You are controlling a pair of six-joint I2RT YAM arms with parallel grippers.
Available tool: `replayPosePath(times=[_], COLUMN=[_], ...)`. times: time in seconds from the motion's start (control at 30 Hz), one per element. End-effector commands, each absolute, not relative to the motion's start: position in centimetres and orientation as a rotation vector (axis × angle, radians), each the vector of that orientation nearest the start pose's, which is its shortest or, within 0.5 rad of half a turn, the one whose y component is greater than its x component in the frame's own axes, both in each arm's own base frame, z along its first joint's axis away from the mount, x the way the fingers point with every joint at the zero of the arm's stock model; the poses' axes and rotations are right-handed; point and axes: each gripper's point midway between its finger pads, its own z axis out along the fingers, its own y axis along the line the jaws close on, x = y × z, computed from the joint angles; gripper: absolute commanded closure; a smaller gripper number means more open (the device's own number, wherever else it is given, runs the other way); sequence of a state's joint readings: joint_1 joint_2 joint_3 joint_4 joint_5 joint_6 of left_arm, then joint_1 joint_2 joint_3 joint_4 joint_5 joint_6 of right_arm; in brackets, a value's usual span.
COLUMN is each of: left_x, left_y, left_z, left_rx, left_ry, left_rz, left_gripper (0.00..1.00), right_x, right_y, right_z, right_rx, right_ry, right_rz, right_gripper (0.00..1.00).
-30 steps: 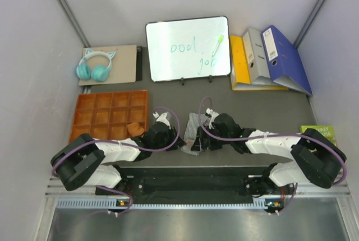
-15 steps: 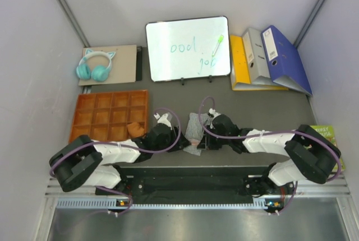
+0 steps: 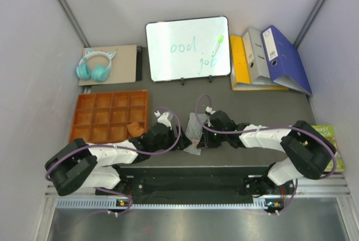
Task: Roll the underwear
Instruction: Roll the underwear to the center of the board.
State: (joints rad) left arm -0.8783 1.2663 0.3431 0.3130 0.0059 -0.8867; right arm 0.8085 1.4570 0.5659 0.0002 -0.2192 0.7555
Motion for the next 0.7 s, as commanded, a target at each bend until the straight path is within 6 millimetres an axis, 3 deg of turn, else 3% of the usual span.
replayPosePath(times=[0.0, 0.23, 0.33, 0.57, 0.6, 0.67], left_x=[17.9, 18.2, 17.8, 17.3, 17.2, 16.9], left_y=[-25.0, -25.5, -26.1, -26.3, -26.4, -26.3], left_z=[1.3, 0.2, -0.4, -1.1, -1.1, -1.5], left_rx=[0.050, 0.063, 0.074, 0.067, 0.068, 0.076], left_ry=[2.407, 2.396, 2.417, 2.432, 2.435, 2.462], left_rz=[-0.832, -0.848, -0.890, -0.925, -0.927, -0.918], left_gripper=[0.20, 0.27, 0.35, 0.64, 0.75, 0.86], right_x=[16.7, 16.6, 16.7, 16.9, 16.9, 17.1], right_y=[24.0, 24.0, 24.3, 24.3, 24.4, 24.4], right_z=[-1.9, -2.3, -2.4, -2.6, -2.5, -2.1], right_rx=[-0.177, -0.220, -0.234, -0.226, -0.235, -0.251], right_ry=[2.787, 2.819, 2.825, 2.838, 2.836, 2.833], right_rz=[0.659, 0.690, 0.691, 0.699, 0.701, 0.691], right_gripper=[0.98, 0.98, 0.98, 0.99, 0.98, 0.92])
